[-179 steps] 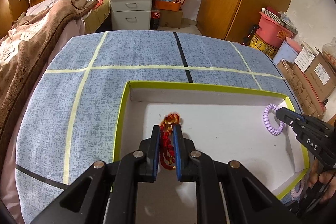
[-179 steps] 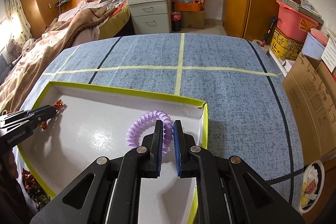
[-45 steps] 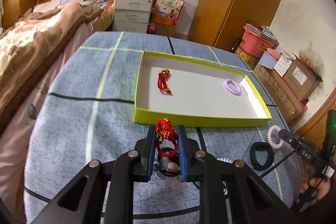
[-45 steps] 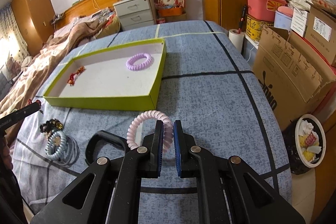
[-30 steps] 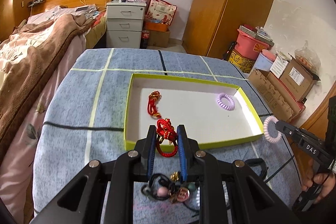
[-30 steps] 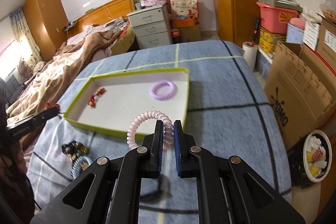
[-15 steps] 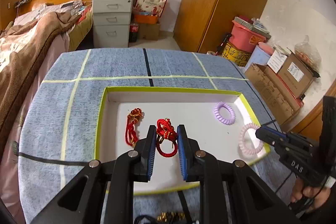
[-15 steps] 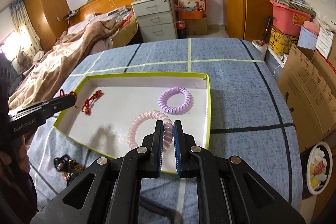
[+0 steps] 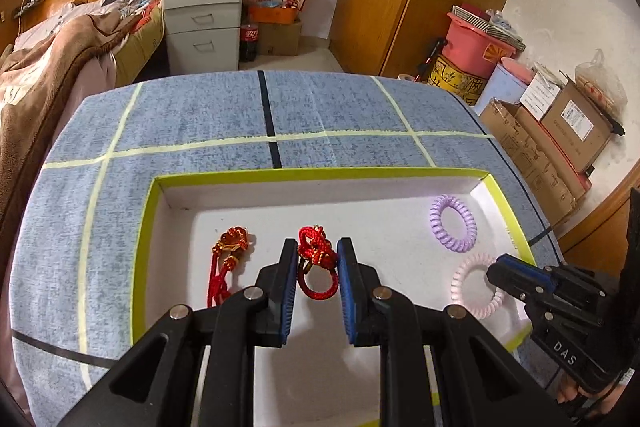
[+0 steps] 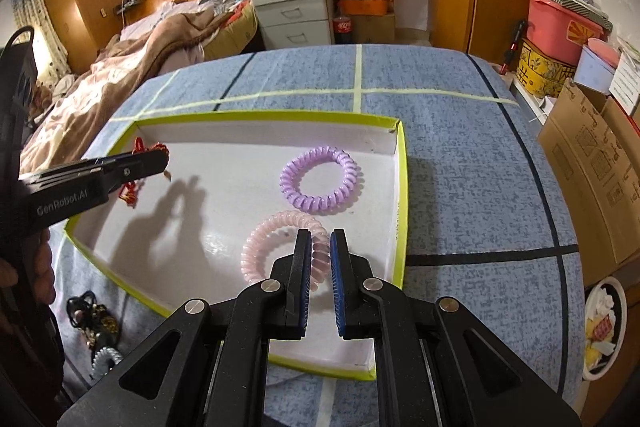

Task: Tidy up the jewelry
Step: 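Carry the red charm and pink hair tie into the box and release both, then withdraw the left tool from the box while the right grasps the black plastic band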

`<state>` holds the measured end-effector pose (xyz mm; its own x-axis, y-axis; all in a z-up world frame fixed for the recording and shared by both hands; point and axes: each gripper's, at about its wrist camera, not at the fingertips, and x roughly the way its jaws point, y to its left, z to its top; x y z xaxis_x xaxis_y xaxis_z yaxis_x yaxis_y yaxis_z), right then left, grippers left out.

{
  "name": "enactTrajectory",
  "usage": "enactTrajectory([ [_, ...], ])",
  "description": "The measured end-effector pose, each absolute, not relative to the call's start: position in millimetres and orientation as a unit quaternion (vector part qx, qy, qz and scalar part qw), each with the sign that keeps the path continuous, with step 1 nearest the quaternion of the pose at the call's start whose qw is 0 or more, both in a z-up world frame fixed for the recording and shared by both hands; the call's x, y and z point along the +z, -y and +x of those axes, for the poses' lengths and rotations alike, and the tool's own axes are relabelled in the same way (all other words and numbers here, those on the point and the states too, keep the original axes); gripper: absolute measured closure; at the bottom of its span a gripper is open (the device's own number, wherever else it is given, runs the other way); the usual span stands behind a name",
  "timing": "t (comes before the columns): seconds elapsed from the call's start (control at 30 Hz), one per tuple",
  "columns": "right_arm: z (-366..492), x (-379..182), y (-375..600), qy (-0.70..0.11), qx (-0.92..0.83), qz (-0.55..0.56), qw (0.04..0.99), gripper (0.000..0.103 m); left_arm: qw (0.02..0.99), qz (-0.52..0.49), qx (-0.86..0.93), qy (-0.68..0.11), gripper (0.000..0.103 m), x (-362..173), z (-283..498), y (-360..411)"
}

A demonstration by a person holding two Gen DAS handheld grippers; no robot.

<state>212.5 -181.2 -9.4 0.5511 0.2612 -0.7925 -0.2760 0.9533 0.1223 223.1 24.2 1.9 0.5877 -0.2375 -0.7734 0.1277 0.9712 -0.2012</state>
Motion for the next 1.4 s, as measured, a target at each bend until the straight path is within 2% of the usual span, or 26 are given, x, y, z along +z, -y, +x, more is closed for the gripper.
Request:
enactTrajectory([
  [0.43,215.3,-13.7,173.2,-0.455,0.151,-0.03,0.877,0.093,0.882,-0.07,-0.1,-0.455,0.081,-8.5,231.7,-24.9],
  [0.73,216.1,-13.7,171.7,-0.453,0.146,-0.035,0.879,0.093,0.88,-0.066,-0.101,-0.46,0.07,-10.0,232.1,-24.2],
  [0.87,215.0,-12.0,172.3,-0.449,0.148,-0.031,0.88,0.087,0.882,-0.067,-0.099,-0.455,0.061,-7.1,230.3,-25.8],
  [0.93,214.0,-10.1,172.4,-0.447,0.15,-0.031,0.881,0.08,0.884,-0.069,-0.1,-0.452,0.06,-5.0,228.2,-26.7],
  [1.0,212.3,-7.7,172.3,-0.444,0.153,-0.029,0.882,0.067,0.884,-0.073,-0.102,-0.451,0.058,-2.7,225.8,-27.6],
  [1.03,211.6,-6.8,172.2,-0.443,0.153,-0.028,0.883,0.066,0.885,-0.072,-0.103,-0.449,0.058,-1.0,223.7,-27.7],
  [1.4,187.6,13.1,183.1,-0.419,0.151,-0.007,0.895,0.065,0.9,-0.084,-0.102,-0.416,0.05,25.1,184.6,-37.3],
])
